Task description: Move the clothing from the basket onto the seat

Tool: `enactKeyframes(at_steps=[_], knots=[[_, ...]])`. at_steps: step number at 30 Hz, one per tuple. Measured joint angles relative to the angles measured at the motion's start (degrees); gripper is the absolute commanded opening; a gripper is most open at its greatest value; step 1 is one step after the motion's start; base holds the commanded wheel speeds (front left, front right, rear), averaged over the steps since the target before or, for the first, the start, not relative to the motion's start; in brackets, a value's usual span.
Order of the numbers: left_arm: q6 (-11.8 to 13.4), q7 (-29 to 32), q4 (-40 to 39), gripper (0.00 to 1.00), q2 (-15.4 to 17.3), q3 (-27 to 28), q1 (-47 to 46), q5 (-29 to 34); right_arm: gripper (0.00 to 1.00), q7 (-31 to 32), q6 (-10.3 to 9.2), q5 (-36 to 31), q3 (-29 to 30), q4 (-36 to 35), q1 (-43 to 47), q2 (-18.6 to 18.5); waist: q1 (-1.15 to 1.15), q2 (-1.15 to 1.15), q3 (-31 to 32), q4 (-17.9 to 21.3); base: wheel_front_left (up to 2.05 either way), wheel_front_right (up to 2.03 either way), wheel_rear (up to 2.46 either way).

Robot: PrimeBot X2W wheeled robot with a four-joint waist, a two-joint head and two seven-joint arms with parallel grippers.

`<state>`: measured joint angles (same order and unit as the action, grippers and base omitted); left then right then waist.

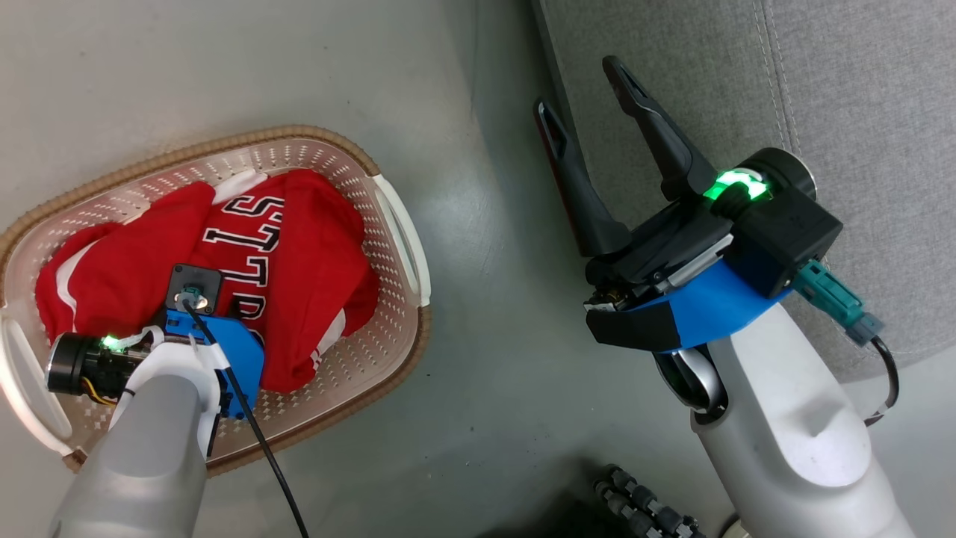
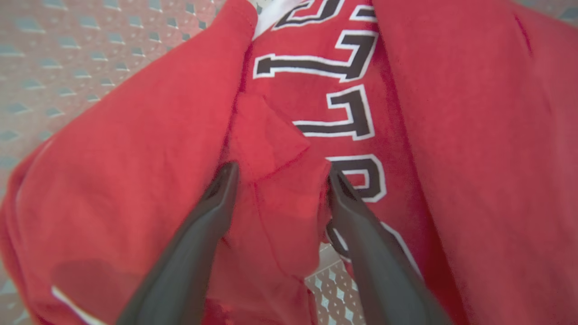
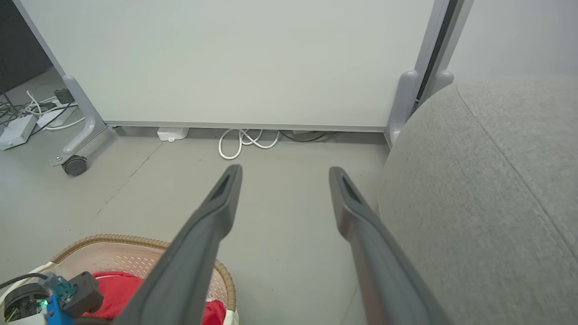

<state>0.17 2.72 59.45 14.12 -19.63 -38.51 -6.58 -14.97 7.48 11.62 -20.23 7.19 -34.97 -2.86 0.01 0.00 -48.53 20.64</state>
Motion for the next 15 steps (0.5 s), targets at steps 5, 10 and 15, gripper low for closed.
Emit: enactKeyframes(at_steps=[5, 10, 15], knots=[[0.38, 1.24, 2.05, 0.27, 0.16, -0.97, -0.63, 0.29, 1.00, 0.00, 0.00, 0.65, -0.09, -0.48, 0.00, 0.00, 0.00, 0.00, -0.52, 0.35, 0.00, 0.00, 0.00], [0.22, 1.20, 3.14, 0.00, -0.04, -1.09, -1.07, -0.37, 1.00, 0.00, 0.00, 0.93, -0.07, -0.52, 0.00, 0.01, -0.01, 0.00, -0.42, 0.31, 0.00, 0.00, 0.00], [-0.20, 0.62, 3.87, 0.00, -0.47, -1.35, -1.47, -0.92, 1.00, 0.00, 0.00, 0.93, 0.16, -0.48, 0.00, 0.01, -0.01, 0.00, -0.06, -0.07, 0.00, 0.00, 0.00]])
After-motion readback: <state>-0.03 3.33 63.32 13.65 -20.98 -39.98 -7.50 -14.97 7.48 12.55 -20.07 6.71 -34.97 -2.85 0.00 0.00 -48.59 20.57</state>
